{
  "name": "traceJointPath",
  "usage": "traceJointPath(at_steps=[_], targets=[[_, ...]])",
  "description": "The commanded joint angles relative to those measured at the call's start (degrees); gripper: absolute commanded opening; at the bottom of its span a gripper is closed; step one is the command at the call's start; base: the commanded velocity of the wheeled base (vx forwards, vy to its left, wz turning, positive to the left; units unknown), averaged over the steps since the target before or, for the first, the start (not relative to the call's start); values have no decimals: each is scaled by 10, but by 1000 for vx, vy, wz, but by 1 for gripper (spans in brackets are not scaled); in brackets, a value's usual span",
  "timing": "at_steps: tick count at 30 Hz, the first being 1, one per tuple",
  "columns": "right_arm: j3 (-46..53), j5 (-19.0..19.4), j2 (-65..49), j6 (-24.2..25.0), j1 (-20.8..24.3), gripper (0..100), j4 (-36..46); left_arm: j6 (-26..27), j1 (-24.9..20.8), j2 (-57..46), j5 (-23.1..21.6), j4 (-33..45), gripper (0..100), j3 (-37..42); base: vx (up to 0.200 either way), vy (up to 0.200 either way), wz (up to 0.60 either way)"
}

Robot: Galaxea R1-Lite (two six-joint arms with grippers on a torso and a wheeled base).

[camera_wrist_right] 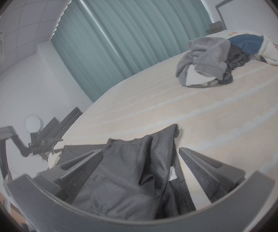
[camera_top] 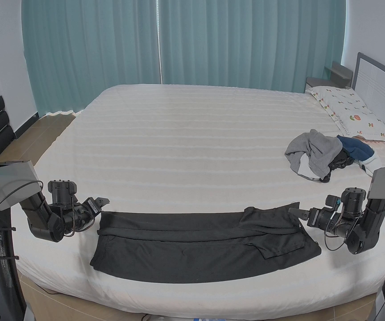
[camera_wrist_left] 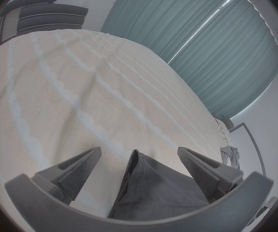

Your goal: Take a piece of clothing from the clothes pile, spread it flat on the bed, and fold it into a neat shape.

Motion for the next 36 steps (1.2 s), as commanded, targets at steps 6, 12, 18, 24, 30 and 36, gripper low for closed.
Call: traceJointPath(at_steps=[6, 12, 18, 24, 30, 36], targets=[[-34, -107, -101, 175, 79, 100, 103, -90, -22, -91, 16, 26, 100, 113, 0, 0, 0], [-9, -181, -97, 254, 117, 100, 111, -105, -55, -90, 48, 23, 100, 170, 0, 0, 0], [5, -193, -93, 356, 128, 100, 111, -121, -64, -84, 83, 22, 100, 169, 0, 0, 0], [19, -192, -77, 360, 128, 100, 102, -129, -70, -69, 85, -18, 100, 158, 0, 0, 0], [21, -192, -78, 362, 129, 100, 101, -127, -74, -35, 93, -75, 100, 157, 0, 0, 0], [27, -192, -82, 362, 130, 100, 100, -128, -78, -34, 99, -77, 0, 156, 0, 0, 0]])
